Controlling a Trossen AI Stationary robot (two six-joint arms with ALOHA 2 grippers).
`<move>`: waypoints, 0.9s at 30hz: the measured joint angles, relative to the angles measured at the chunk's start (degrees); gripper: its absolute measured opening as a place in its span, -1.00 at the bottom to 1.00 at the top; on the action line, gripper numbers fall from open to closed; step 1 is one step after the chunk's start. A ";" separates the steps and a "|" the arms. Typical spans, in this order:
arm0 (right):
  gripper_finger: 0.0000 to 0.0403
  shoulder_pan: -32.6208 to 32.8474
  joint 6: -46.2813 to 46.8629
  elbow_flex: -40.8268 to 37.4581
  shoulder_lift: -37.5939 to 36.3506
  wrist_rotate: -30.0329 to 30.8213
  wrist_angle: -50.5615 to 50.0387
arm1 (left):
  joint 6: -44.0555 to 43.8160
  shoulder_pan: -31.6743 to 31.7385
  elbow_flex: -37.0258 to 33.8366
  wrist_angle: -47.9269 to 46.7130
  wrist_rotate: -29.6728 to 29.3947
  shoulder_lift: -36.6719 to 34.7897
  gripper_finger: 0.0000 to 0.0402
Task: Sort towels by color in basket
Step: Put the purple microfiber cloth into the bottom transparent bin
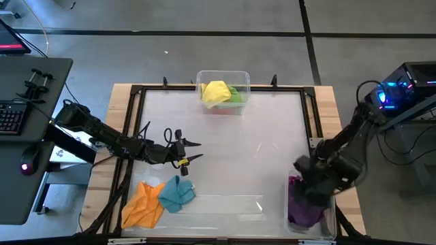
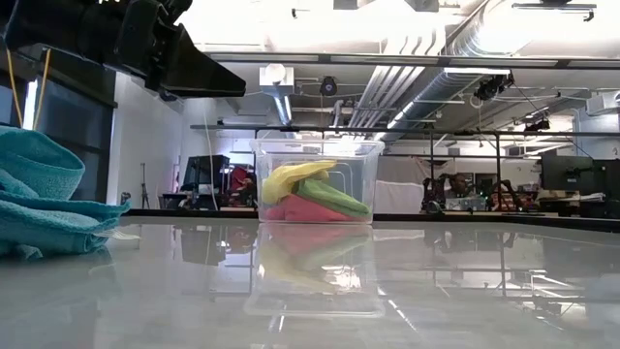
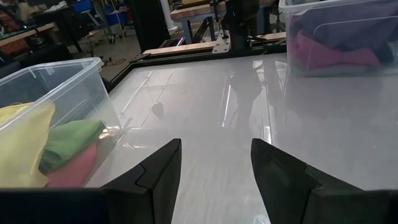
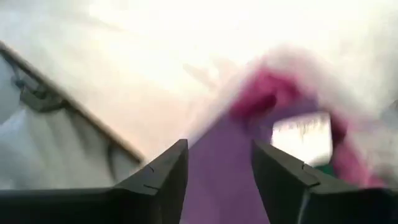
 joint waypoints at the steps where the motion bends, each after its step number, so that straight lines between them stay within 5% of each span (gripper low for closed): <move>1: -0.16 -2.12 -2.05 -0.73 0.00 0.45 -0.26 | 0.00 0.00 0.00 0.03 0.00 0.00 -0.10; 6: -0.16 -15.12 -15.02 -5.92 0.04 0.07 1.84 | -0.04 0.00 0.00 0.13 0.00 0.00 -0.10; 14: -0.16 -29.90 -30.42 -10.54 0.17 -9.35 2.07 | -0.08 0.00 0.02 0.11 0.00 0.00 -0.10; 20: -0.16 -29.53 -30.93 -10.97 0.17 -17.55 2.27 | -0.41 -0.04 0.04 -0.23 0.00 0.00 -0.10; 27: -0.16 -23.47 -29.09 -10.71 0.13 -19.22 4.45 | -0.41 -0.04 0.04 -0.26 0.00 0.00 -0.10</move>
